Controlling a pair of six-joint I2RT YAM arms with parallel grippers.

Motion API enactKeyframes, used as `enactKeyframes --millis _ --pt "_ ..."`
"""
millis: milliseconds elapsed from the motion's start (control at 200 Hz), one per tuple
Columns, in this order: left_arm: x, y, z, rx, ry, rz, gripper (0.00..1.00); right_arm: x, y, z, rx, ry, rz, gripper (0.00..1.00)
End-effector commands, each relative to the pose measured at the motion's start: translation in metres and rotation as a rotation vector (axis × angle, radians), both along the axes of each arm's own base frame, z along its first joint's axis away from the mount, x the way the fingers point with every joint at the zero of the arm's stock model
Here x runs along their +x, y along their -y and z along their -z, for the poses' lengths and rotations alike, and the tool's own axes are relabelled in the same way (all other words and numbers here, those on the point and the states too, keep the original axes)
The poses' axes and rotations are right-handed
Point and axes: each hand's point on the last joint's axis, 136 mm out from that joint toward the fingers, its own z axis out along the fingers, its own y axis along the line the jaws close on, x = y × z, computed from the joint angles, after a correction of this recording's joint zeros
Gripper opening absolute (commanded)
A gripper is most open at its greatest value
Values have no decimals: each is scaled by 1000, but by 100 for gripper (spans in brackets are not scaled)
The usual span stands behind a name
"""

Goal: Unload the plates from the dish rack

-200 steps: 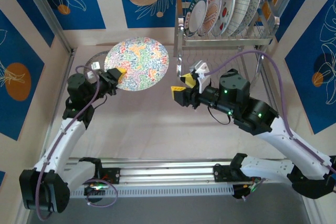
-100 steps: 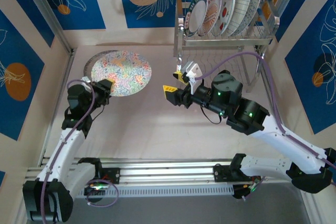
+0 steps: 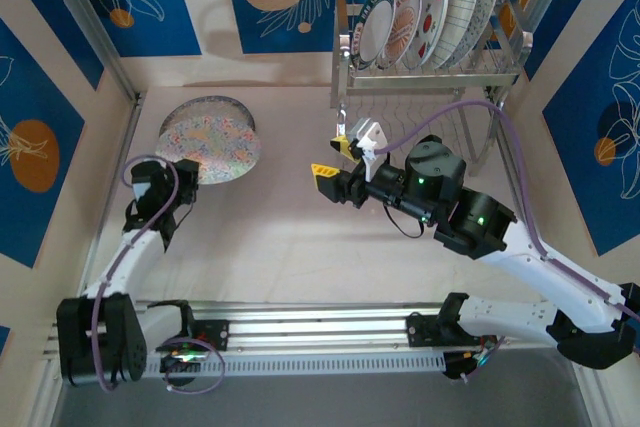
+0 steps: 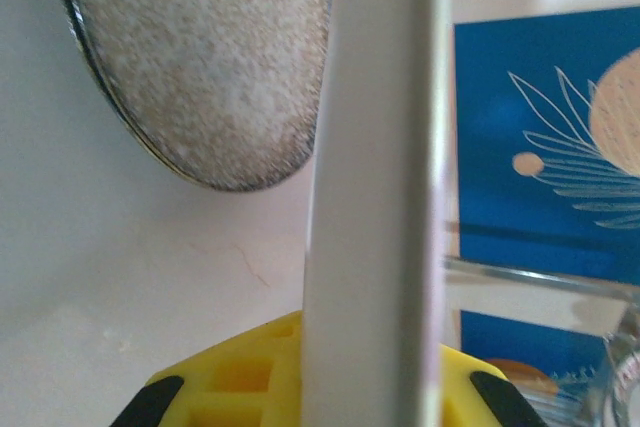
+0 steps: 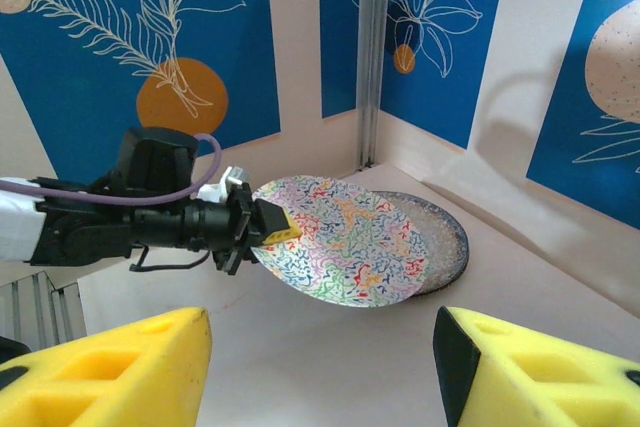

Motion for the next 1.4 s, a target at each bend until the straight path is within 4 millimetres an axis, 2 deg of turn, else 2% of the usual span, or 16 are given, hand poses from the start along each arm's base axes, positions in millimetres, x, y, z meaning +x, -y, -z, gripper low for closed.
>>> enactKeyframes --millis 0,285,665,980,1395 --pt "27 -15 -38 52 164 -26 9 0 -1 -5 29 12 6 62" --pt "61 -35 -19 66 150 -51 9 4 -3 -6 24 13 22 62" --pt "93 -43 8 54 130 -23 9 9 -8 -3 19 -2 36 63" --pt "109 -46 27 48 110 -12 10 12 -7 -2 10 -5 54 64" --pt "127 -47 42 26 100 -3 11 16 -6 1 -7 -9 69 64"
